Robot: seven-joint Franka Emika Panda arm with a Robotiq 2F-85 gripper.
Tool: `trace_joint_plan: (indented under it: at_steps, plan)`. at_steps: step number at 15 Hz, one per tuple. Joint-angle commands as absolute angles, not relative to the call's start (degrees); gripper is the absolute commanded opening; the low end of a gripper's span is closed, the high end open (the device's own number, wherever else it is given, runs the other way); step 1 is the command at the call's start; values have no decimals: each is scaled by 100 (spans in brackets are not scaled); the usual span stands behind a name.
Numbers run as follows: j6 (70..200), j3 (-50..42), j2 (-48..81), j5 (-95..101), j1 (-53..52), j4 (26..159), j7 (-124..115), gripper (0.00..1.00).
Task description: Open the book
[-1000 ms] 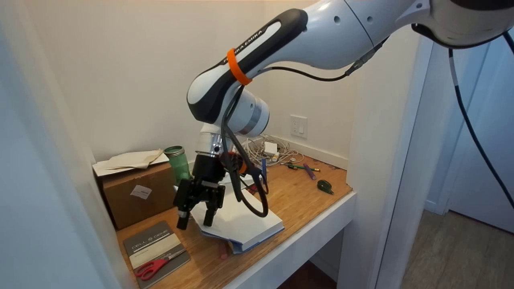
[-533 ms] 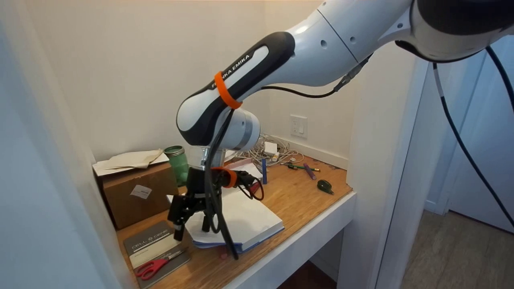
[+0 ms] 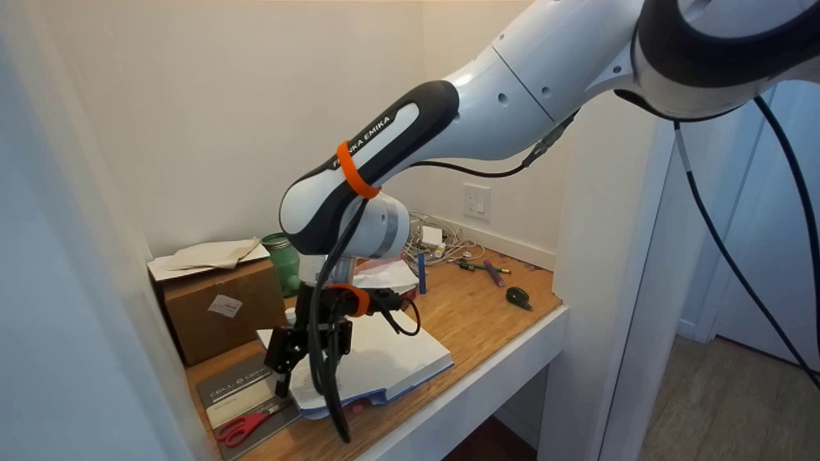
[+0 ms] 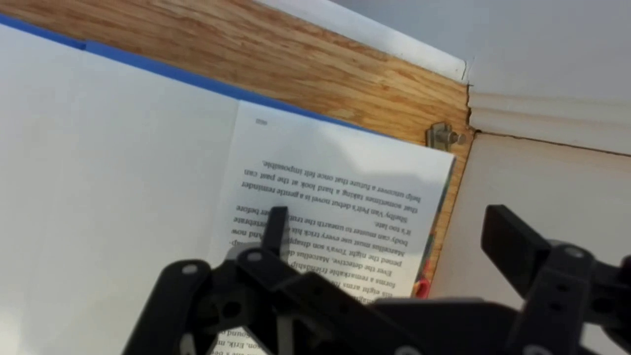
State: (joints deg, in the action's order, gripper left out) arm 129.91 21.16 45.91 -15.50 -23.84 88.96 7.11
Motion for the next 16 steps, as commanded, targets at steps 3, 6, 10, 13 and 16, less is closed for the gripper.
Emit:
trace_joint_plan:
  at_steps: [3,6,10,13,16]
  plan:
    - [12746,2104,5024,-1436,-2448,8457,517,100]
    - [12751,2084,5112,-1391,-2472,8383,523,100]
    - [12649,1996,5045,-1250,-2502,8328,420,100]
    - [12519,1950,4884,-1153,-2482,8305,349,100]
    - [12468,1879,4689,-1053,-2458,8294,295,100]
